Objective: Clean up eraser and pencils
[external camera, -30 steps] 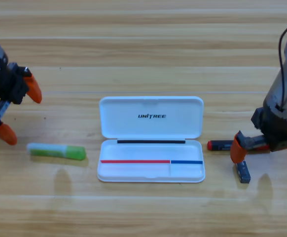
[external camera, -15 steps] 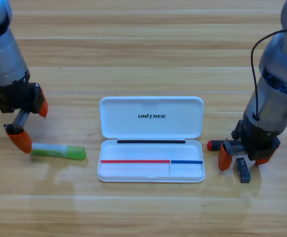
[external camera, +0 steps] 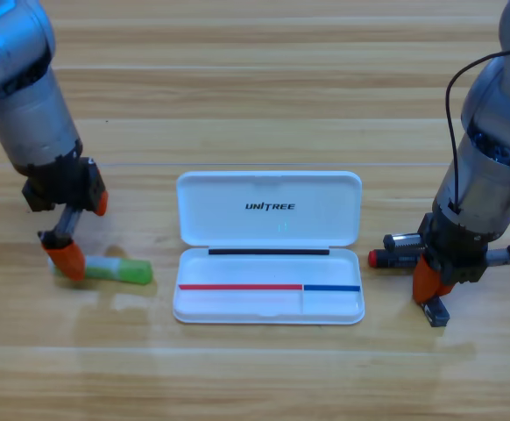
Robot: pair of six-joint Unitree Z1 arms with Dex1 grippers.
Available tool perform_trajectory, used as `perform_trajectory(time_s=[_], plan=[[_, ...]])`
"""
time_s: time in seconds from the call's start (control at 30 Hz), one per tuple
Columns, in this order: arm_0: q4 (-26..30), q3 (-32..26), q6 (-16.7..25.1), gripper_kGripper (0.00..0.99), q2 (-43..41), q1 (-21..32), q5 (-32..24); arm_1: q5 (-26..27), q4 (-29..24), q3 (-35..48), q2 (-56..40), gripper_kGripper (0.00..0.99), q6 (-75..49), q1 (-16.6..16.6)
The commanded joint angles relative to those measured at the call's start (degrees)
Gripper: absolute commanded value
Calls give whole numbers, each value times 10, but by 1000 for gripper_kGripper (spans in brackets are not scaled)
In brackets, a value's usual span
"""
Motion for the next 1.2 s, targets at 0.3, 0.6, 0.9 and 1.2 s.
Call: perform_trajectory(time_s=[0.3,0.6,0.9,1.2], plan=[[-33,35,-12,980,31,-19,-11,22,195,-135,25,0,-365,25],[-63,64,-18,942,23,-19,-16,19,195,-192,23,0,-567,75],[-101,92,-24,692,23,-21,-18,20,196,-255,73,0,-630,109],[-96,97,0,0,33,-21,-16,35,196,-263,97,0,-636,127]])
